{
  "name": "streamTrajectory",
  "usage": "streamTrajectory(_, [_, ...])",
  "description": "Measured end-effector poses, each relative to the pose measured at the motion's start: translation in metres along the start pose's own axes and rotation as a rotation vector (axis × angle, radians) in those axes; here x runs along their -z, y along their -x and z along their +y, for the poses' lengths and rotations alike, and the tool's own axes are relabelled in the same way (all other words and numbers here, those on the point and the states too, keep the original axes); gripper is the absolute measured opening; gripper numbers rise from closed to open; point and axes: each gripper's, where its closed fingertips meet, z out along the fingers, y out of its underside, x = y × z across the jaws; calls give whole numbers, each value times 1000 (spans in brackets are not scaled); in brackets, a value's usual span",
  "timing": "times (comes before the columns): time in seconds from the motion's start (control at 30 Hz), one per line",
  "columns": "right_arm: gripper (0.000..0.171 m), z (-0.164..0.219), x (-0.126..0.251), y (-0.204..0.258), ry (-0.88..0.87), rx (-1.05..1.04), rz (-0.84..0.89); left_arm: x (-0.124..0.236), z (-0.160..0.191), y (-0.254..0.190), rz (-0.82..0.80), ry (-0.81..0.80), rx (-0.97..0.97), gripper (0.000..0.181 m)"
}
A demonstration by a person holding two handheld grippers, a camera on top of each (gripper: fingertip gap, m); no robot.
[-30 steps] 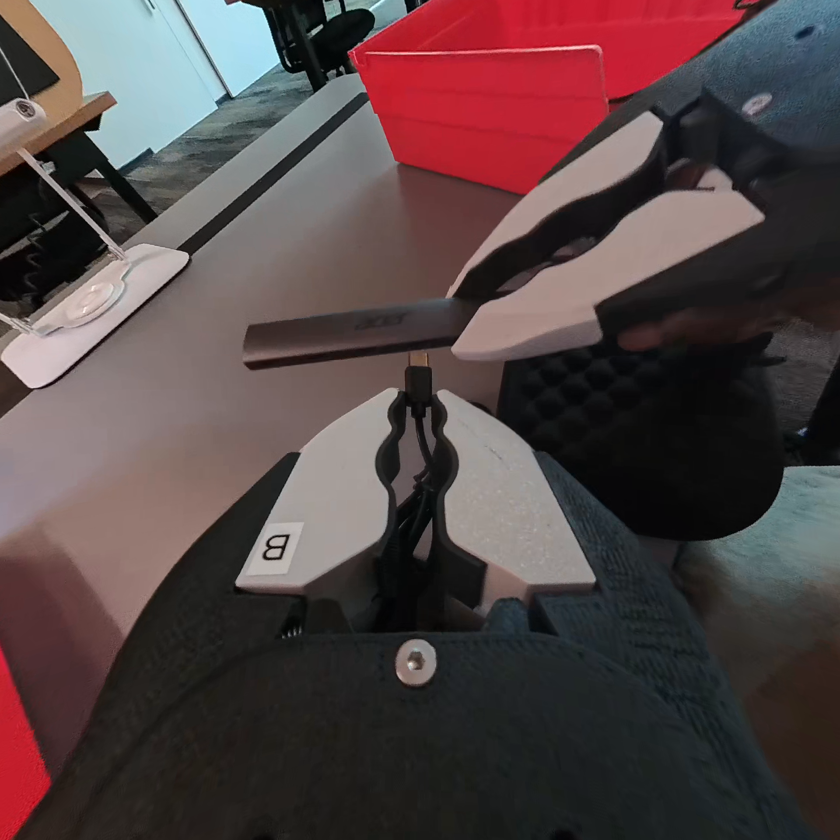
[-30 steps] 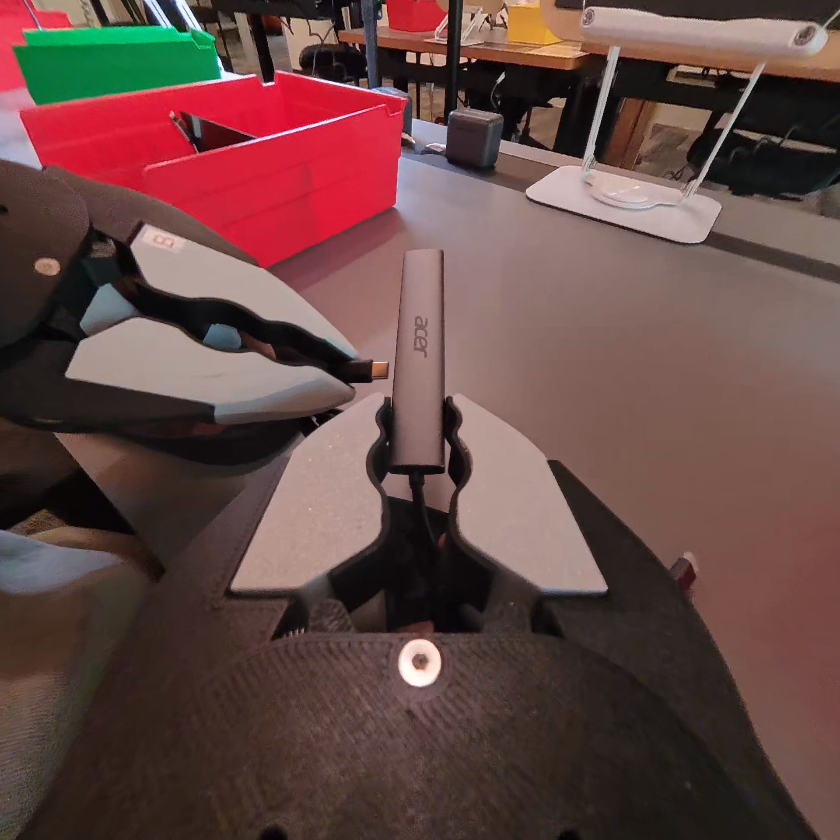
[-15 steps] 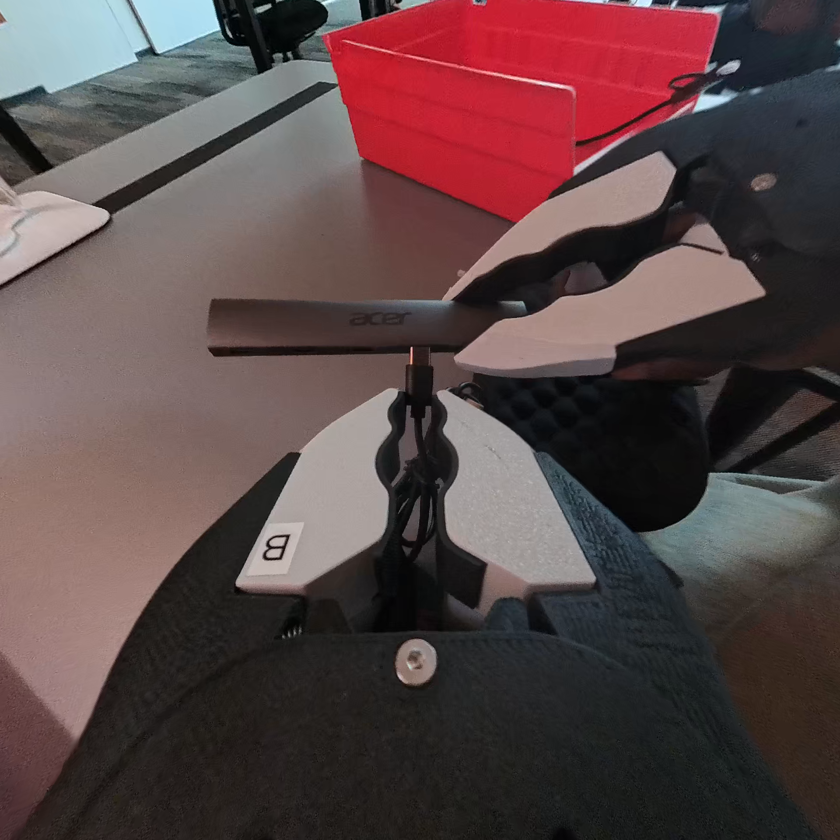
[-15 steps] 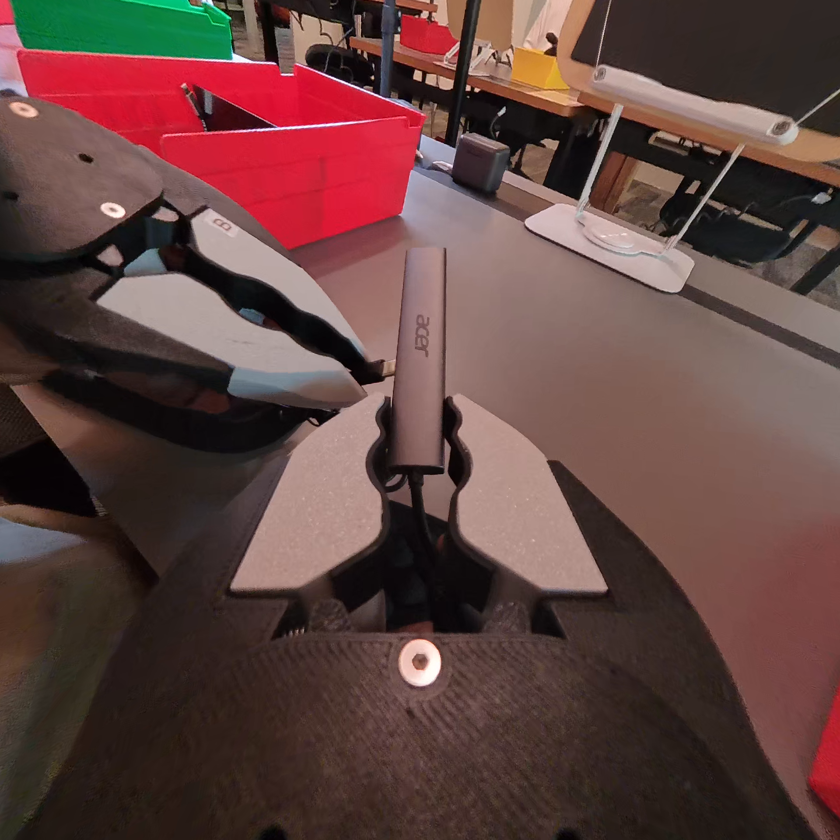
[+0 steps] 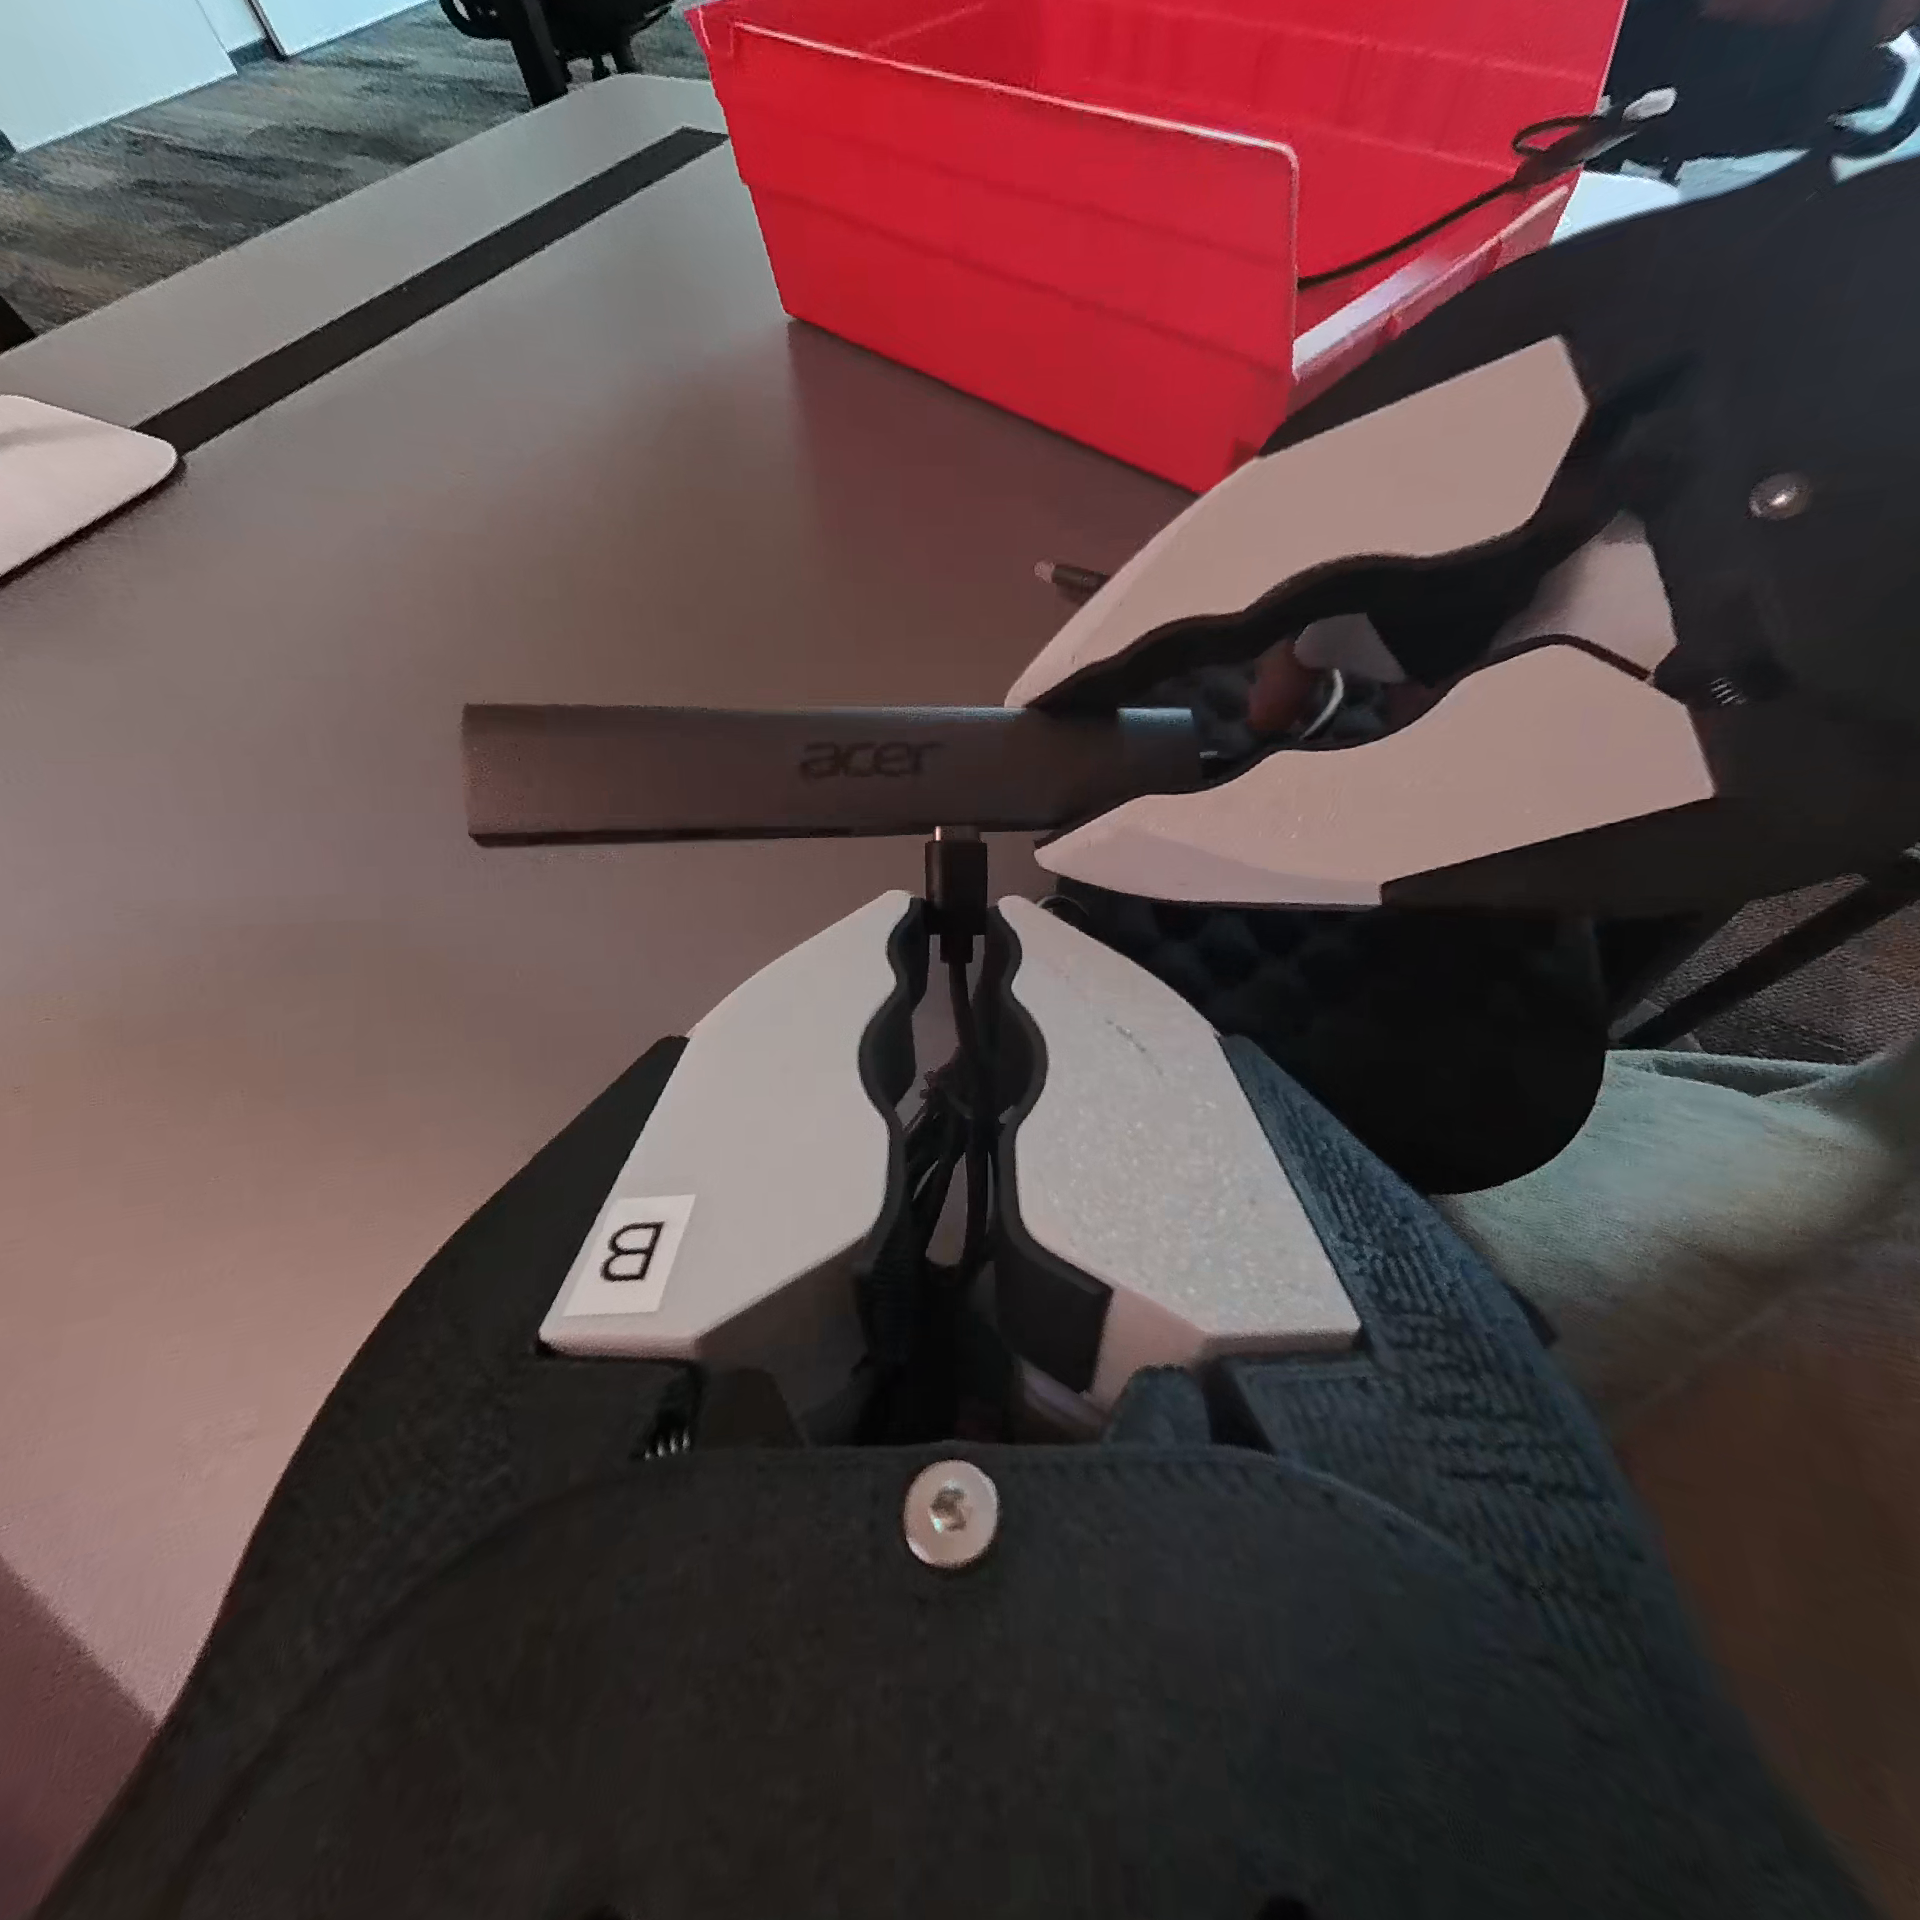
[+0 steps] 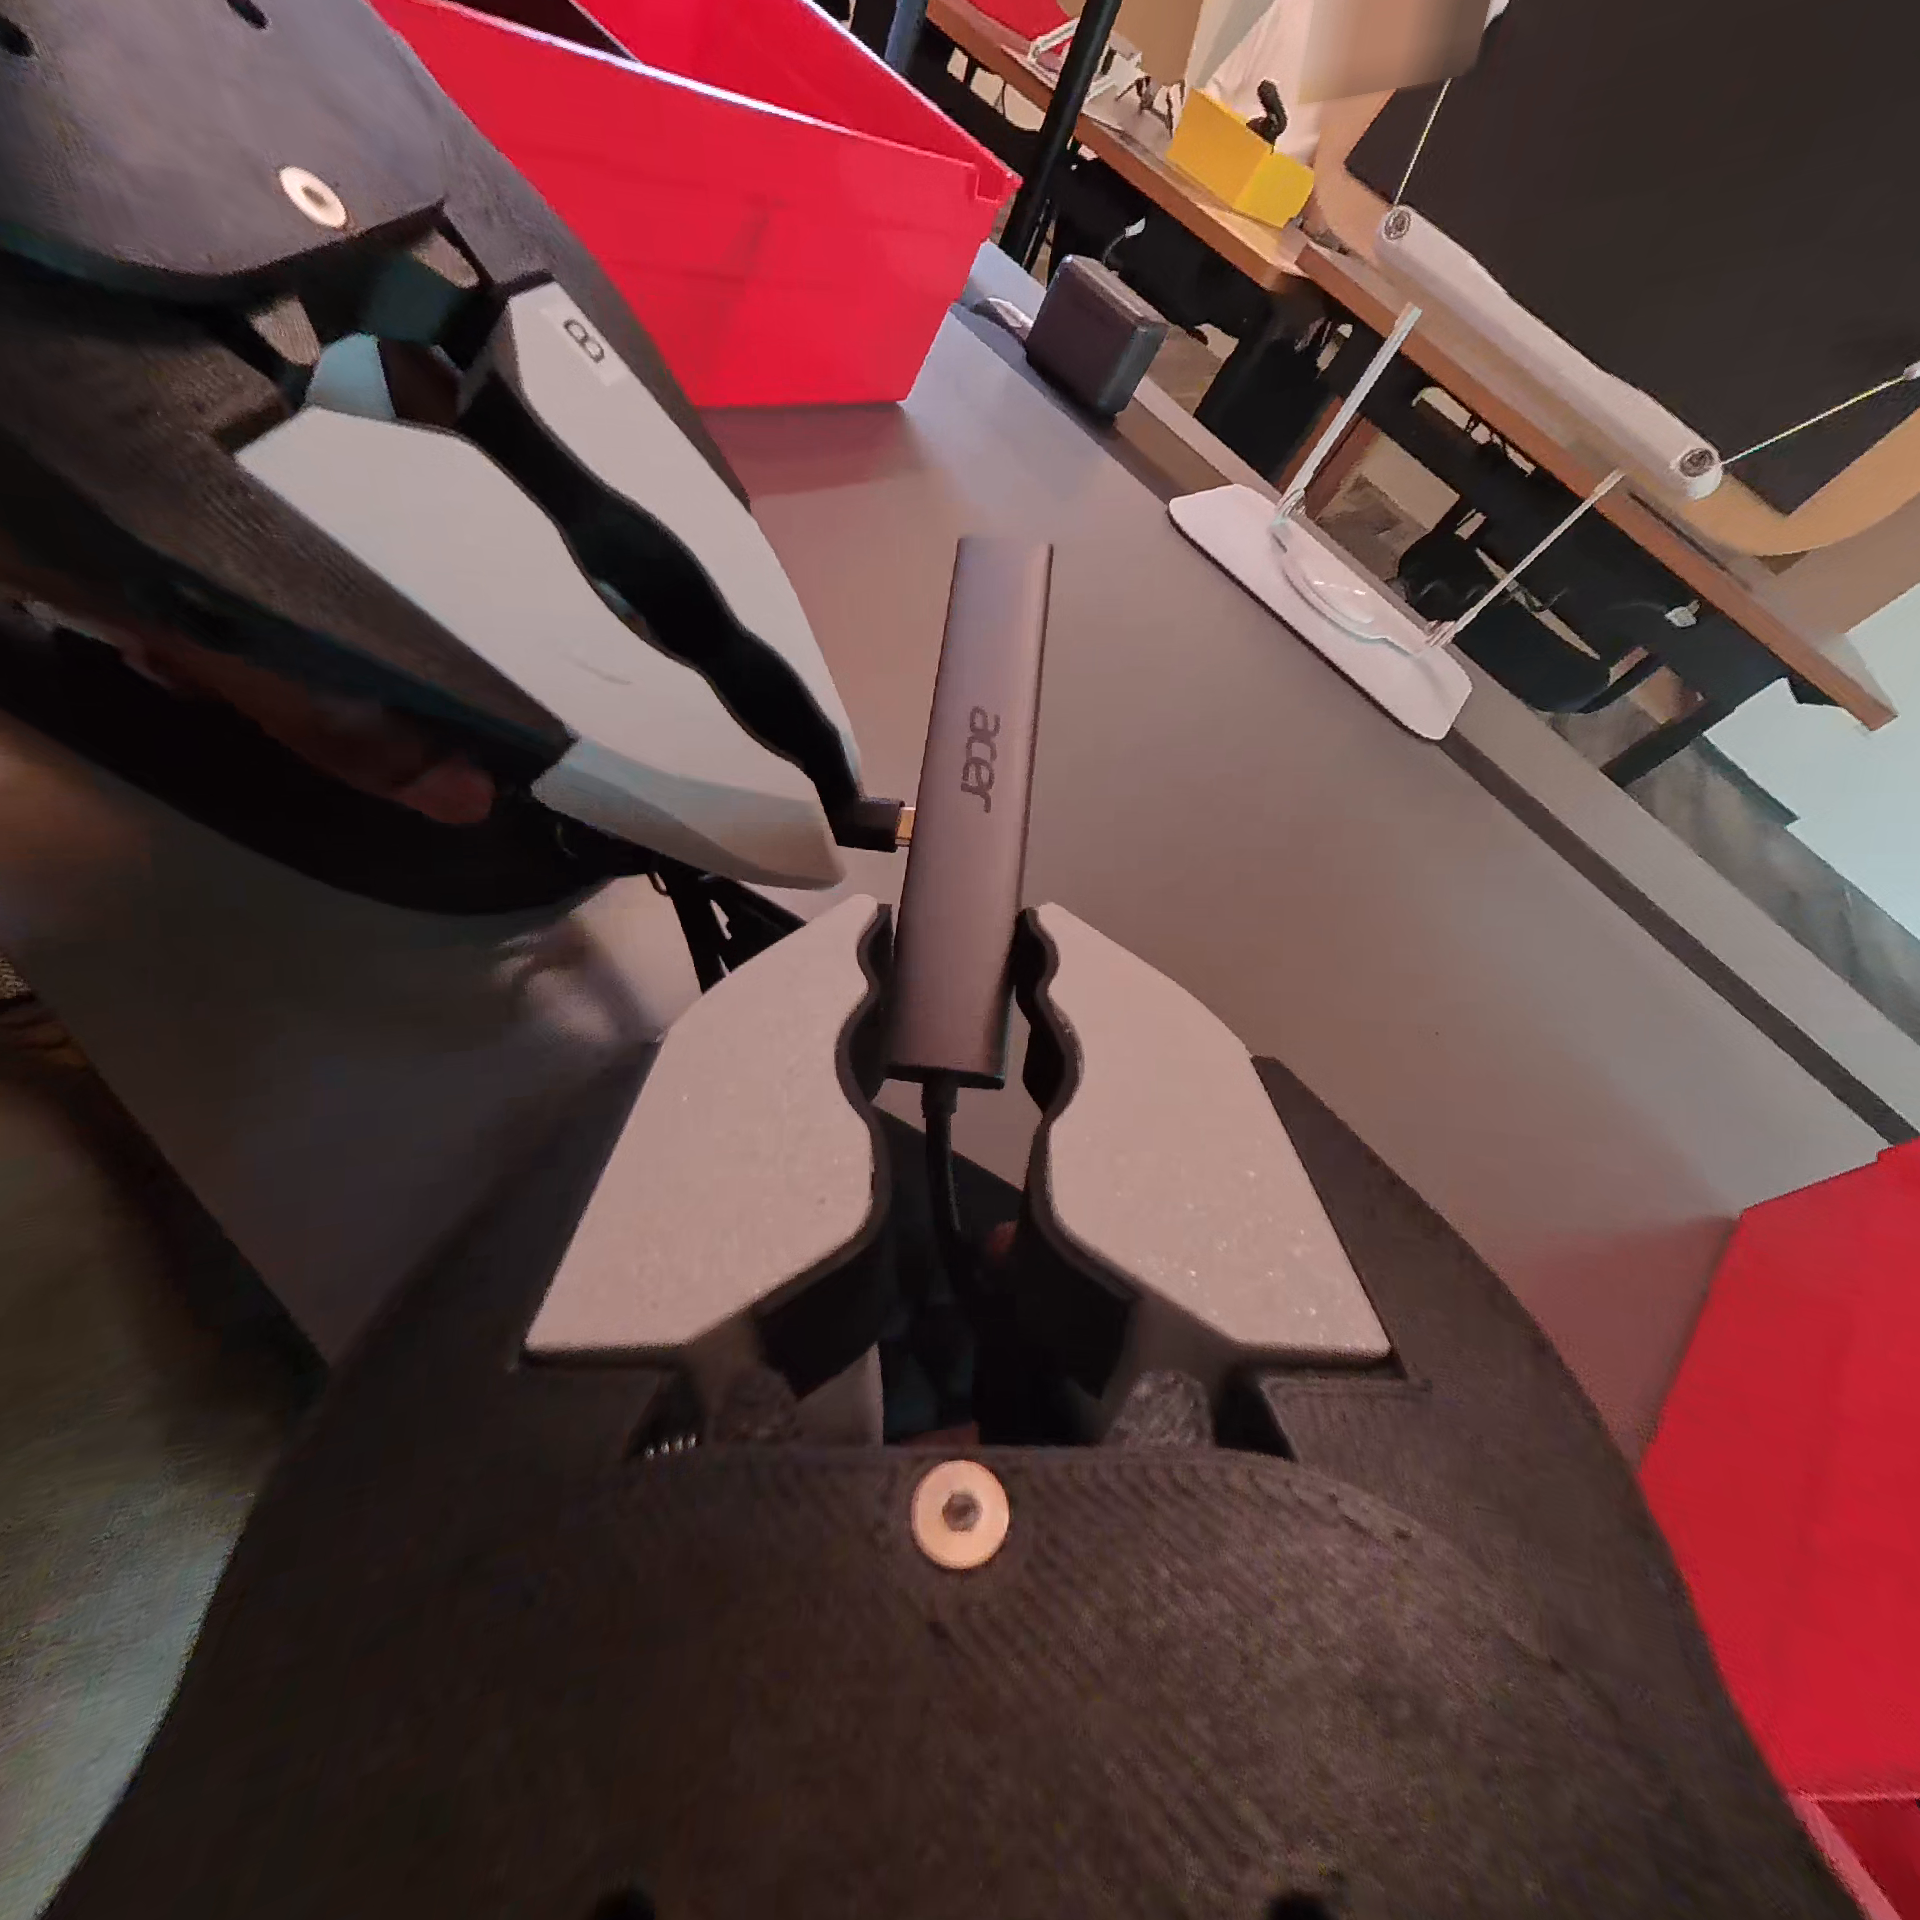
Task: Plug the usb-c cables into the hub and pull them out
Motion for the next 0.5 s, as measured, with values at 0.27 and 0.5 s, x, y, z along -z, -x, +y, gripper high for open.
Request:
streamTrajectory(0.27, [22,4,3,3,7,81,-31,-3,5,-4,40,40,-3,9])
streamTrajectory(0.5, [22,8,2,3,29,159,-35,-8,7,-6,54,61,38,8])
